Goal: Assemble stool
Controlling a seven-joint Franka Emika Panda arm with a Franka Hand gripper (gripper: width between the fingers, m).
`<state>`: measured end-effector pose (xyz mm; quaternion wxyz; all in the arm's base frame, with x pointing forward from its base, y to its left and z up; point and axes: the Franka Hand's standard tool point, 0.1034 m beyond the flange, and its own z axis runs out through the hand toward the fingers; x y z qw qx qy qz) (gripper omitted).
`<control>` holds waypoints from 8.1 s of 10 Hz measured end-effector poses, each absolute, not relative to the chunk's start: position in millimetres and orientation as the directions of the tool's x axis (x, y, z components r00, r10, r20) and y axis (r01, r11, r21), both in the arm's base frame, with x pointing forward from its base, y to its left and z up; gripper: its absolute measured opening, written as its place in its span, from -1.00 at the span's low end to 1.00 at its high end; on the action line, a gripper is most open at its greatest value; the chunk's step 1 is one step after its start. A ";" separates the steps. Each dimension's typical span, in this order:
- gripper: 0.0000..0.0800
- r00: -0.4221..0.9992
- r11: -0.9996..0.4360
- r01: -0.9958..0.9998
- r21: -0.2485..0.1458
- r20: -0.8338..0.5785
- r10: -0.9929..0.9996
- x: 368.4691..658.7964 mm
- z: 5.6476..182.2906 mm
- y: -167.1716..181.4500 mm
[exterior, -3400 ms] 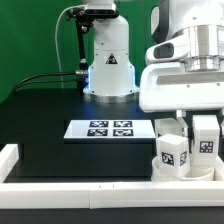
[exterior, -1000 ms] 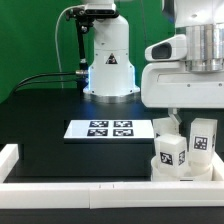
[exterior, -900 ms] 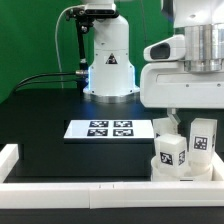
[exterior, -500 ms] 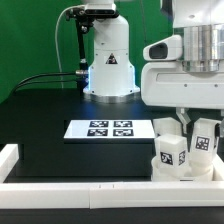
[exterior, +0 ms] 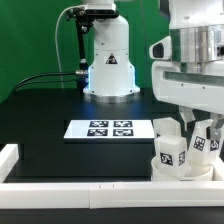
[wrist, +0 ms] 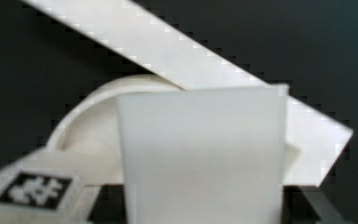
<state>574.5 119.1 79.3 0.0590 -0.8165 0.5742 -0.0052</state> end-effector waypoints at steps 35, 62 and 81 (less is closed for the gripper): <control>0.55 0.906 -0.907 0.421 -0.005 0.051 0.420 603.5 83.6 120.0; 0.62 0.692 -0.681 -0.720 -0.137 -0.054 -0.720 607.1 98.5 102.3; 0.62 0.664 -0.666 0.746 -0.007 -0.079 0.744 606.4 76.8 106.7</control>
Offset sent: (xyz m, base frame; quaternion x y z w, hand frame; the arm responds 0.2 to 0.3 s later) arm 0.0000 0.0000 0.0000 0.0000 0.0000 0.1938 0.9810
